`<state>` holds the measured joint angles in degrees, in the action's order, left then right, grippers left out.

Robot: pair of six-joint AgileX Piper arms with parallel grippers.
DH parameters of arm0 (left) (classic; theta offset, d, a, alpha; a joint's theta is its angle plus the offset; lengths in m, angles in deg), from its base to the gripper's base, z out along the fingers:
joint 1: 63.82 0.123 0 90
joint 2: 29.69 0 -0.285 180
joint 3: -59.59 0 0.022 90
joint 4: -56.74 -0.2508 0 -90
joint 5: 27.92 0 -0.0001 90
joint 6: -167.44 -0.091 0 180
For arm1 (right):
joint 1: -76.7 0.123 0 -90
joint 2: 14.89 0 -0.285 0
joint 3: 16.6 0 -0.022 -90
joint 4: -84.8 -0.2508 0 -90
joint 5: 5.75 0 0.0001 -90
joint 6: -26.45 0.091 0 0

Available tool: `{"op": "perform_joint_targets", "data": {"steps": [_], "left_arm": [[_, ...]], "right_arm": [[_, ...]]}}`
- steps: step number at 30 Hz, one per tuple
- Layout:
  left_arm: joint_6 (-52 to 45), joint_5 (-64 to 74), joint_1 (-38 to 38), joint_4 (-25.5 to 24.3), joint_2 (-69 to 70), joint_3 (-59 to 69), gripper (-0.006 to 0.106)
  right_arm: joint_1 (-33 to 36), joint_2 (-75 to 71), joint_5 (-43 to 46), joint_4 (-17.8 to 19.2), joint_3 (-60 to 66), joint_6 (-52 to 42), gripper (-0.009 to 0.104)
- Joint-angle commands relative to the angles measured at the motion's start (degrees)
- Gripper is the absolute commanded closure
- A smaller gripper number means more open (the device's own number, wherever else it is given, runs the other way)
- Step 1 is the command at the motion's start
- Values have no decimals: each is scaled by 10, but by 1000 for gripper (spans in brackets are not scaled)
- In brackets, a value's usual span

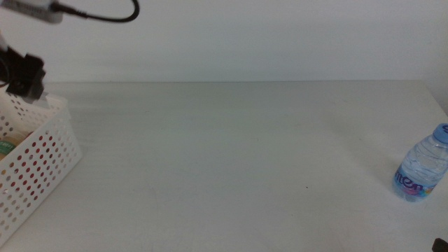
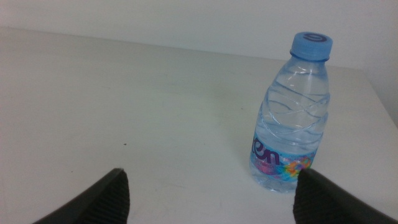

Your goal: Use arms to grab the bottles and put them into the dustbin to the left of the table.

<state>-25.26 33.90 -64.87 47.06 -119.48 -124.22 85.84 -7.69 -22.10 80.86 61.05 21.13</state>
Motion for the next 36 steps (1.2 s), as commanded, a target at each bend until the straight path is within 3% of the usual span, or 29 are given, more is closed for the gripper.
{"op": "perform_joint_targets", "data": {"steps": [1, 12, 20, 36], "left_arm": [[11, -42, -23, 1, 43, -17, 10], [-13, -126, -78, 123, 149, -7, 10], [-27, -225, -91, 215, 232, 79, 10], [-26, -223, -92, 267, 272, 152, 10]], "right_arm": [[-4, -15, 44, 2, -16, -3, 25], [-4, -15, 44, 2, -16, -3, 25], [-4, -15, 44, 2, -16, -3, 25], [-4, -15, 44, 2, -16, -3, 25]]}}
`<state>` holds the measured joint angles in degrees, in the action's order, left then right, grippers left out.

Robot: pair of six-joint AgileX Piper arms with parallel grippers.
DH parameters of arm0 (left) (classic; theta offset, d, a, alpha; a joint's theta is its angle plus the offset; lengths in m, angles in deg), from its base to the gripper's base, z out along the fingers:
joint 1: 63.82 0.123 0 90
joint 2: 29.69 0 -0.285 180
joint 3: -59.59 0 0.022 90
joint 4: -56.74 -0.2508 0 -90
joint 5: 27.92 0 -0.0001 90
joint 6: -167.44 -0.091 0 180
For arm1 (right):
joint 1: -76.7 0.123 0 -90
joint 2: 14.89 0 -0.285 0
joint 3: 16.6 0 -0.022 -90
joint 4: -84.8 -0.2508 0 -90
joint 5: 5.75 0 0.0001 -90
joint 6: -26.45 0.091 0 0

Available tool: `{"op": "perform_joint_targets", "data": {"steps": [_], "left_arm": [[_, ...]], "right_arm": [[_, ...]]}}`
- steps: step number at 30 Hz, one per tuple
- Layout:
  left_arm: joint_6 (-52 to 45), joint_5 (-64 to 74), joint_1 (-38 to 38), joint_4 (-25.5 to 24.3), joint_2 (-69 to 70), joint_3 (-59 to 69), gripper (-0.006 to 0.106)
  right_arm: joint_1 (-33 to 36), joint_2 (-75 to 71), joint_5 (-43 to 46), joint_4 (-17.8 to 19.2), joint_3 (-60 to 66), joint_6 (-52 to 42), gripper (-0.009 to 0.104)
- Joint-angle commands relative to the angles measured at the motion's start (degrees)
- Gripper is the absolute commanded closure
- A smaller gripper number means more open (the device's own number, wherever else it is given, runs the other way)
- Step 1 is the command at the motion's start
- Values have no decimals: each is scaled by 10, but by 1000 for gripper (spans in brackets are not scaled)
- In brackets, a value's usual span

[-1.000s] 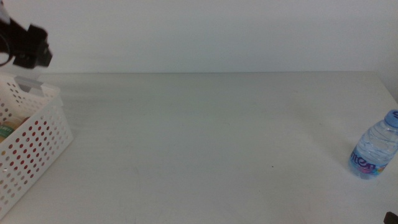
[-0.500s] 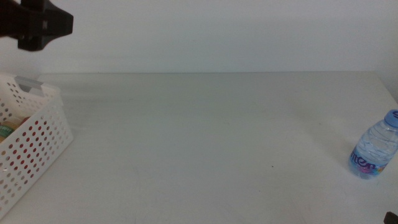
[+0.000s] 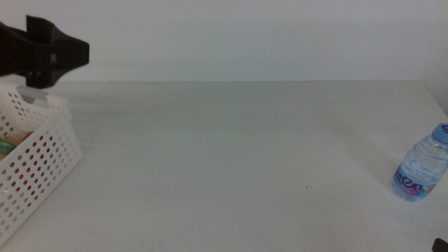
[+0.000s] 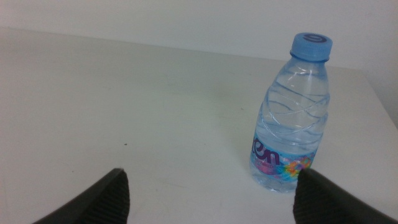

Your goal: Use arms to grab the bottles and put them into the dustbin to the left of the table.

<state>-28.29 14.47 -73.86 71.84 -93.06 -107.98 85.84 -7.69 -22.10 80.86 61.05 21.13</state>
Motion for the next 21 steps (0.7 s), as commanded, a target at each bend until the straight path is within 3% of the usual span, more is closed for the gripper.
{"op": "perform_joint_targets", "data": {"steps": [1, 10, 15, 21], "left_arm": [[5, -32, -8, 18, 11, -3, 10], [5, -198, -148, -72, 58, 123, 10], [38, -247, -195, -72, 81, 194, 10], [92, -267, -201, -72, 130, 260, 10]], "right_arm": [[-4, -15, 44, 2, -16, -3, 25], [-4, -15, 44, 2, -16, -3, 25], [-4, -15, 44, 2, -16, -3, 25], [-4, -15, 44, 2, -16, -3, 25]]}}
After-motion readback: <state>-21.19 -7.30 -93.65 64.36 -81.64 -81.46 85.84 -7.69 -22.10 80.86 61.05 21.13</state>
